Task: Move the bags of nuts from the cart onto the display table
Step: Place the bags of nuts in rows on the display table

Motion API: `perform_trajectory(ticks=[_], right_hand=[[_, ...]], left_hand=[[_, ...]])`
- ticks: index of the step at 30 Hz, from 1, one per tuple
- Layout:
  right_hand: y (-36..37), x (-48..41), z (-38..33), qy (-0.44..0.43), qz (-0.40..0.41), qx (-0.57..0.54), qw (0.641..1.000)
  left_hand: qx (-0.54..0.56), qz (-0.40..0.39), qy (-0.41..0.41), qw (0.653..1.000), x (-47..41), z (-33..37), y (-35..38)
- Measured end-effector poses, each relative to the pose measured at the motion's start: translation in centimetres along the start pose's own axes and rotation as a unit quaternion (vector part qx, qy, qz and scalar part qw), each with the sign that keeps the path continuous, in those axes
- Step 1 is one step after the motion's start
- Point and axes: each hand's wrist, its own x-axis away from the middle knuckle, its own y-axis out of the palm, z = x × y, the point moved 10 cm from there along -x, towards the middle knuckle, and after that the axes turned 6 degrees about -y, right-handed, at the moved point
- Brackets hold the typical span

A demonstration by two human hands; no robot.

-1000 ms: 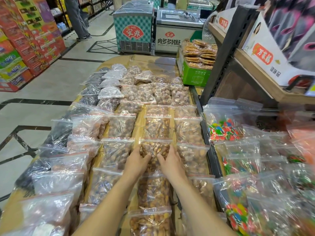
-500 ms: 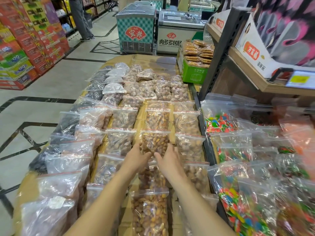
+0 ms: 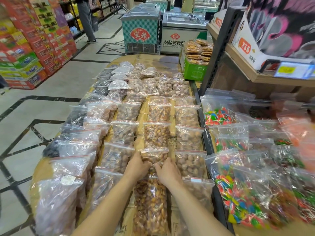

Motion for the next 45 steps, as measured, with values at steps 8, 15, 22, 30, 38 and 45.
perform_trajectory(ticks=[8, 15, 22, 30, 38, 45], right_hand=[[0.1, 0.0, 0.7, 0.012, 0.015, -0.050, 0.999], [-0.5, 1.2, 0.2, -0.006, 0.025, -0.036, 0.999], [-0.1, 4.5, -0.2, -0.046, 0.021, -0.015, 0.999], [2.5, 9.4, 2.1, -0.051, -0.033, -0.013, 0.998], [3.8, 11.3, 3.8, -0.046, -0.025, -0.050, 0.997], [4.0, 11.6, 4.5, -0.011, 0.002, -0.070, 0.998]], left_hand=[[0.004, 0.009, 0.026, 1.000, 0.5, 0.9, -0.3], [0.002, 0.027, 0.047, 0.999, 2.4, 1.4, -1.7], [-0.012, 0.045, 0.062, 0.997, 5.9, -0.4, -2.0], [0.009, 0.080, 0.022, 0.997, 11.7, -4.2, -1.2], [0.007, 0.012, 0.001, 1.000, 11.8, -7.3, 2.6], [0.018, -0.010, 0.043, 0.999, 11.8, -7.1, 2.6]])
